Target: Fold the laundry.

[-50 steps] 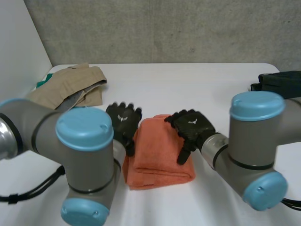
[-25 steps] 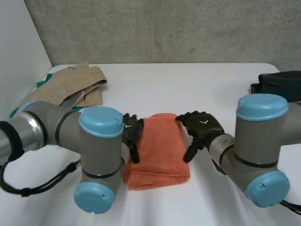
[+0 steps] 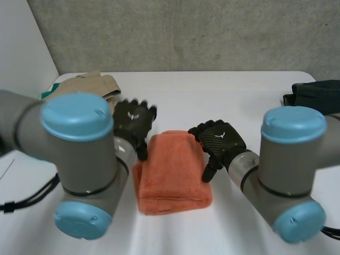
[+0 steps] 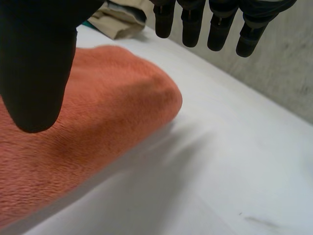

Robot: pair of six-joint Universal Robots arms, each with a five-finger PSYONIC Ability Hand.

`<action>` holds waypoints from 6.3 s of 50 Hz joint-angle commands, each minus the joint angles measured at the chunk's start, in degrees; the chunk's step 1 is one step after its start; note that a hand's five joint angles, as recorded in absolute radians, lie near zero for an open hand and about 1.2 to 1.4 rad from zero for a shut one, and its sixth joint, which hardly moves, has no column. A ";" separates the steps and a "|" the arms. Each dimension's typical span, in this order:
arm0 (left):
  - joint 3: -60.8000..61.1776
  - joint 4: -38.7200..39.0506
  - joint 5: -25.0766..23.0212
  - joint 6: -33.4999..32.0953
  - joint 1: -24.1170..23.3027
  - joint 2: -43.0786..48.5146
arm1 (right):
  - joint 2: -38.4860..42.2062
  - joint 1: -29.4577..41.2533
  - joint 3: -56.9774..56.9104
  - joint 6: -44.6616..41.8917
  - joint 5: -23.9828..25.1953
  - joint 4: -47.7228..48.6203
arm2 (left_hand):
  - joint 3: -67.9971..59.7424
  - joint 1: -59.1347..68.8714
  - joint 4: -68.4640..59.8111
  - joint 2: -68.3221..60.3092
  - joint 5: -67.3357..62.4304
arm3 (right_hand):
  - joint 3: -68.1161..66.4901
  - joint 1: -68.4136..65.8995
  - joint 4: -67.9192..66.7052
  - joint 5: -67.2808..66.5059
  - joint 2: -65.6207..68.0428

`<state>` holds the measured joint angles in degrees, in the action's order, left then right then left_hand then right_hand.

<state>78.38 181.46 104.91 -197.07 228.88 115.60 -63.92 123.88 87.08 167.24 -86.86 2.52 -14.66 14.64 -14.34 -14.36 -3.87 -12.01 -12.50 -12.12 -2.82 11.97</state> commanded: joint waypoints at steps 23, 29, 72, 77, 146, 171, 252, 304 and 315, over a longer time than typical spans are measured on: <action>-6.58 -8.49 -40.84 3.98 5.35 -3.45 | 7.58 10.86 12.94 -9.65 -6.74 30.44 | 0.41 -0.39 0.09 0.11 -0.38 | -2.24 -1.75 -2.13 -1.43 2.28; -6.49 -8.49 -40.84 3.98 5.52 -3.36 | 9.08 10.86 10.75 -10.53 -6.30 33.16 | 0.41 -0.39 0.09 0.10 -0.38 | -43.58 -43.08 -43.46 -42.77 43.62; -4.99 -7.96 -39.00 6.00 9.13 -6.88 | 5.92 -17.88 6.61 -16.07 7.76 22.53 | 0.07 -0.05 -0.25 -0.23 -0.71 | -67.99 -67.50 -67.88 -67.18 68.03; -4.91 -7.44 -38.91 6.08 8.60 -6.79 | 5.04 -19.38 10.12 -19.05 11.09 22.53 | 0.07 -0.05 -0.25 -0.23 -0.72 | -67.99 -67.50 -67.88 -67.18 68.03; -4.82 -6.91 -38.82 6.08 8.42 -7.49 | 3.98 -27.11 -0.93 -16.96 17.79 30.18 | 0.07 -0.05 -0.25 -0.23 -0.72 | -67.99 -67.50 -67.88 -67.18 68.03; -4.55 -6.99 -38.82 6.09 7.81 -7.67 | 26.39 -50.58 -26.53 -1.30 19.71 32.29 | 0.07 -0.05 -0.25 -0.23 -0.72 | -67.39 -66.89 -67.27 -66.57 67.43; -33.16 6.88 -32.24 -3.61 39.11 21.21 | -11.31 -22.37 18.57 -16.51 20.16 16.47 | -65.34 65.36 -65.66 -65.64 -66.13 | 2.01 2.50 2.12 2.82 -1.97; 10.64 0.30 -23.95 -8.23 23.88 -7.85 | -5.09 -15.26 5.05 13.88 11.02 4.07 | 1.92 -1.90 1.60 1.62 1.14 | 2.01 2.50 2.12 2.82 -1.97; 5.38 4.43 -38.03 -15.19 31.45 9.20 | 8.02 -8.22 -5.42 15.22 7.86 4.51 | -0.60 0.61 -0.92 -0.90 -1.38 | -0.40 0.10 -0.28 0.42 0.44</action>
<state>89.31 183.68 71.34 -211.11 259.40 115.44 -61.65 113.26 86.36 182.79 -76.60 6.65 -14.81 14.27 -13.80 -13.85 -3.64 -12.21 -13.33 -12.31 -2.98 12.21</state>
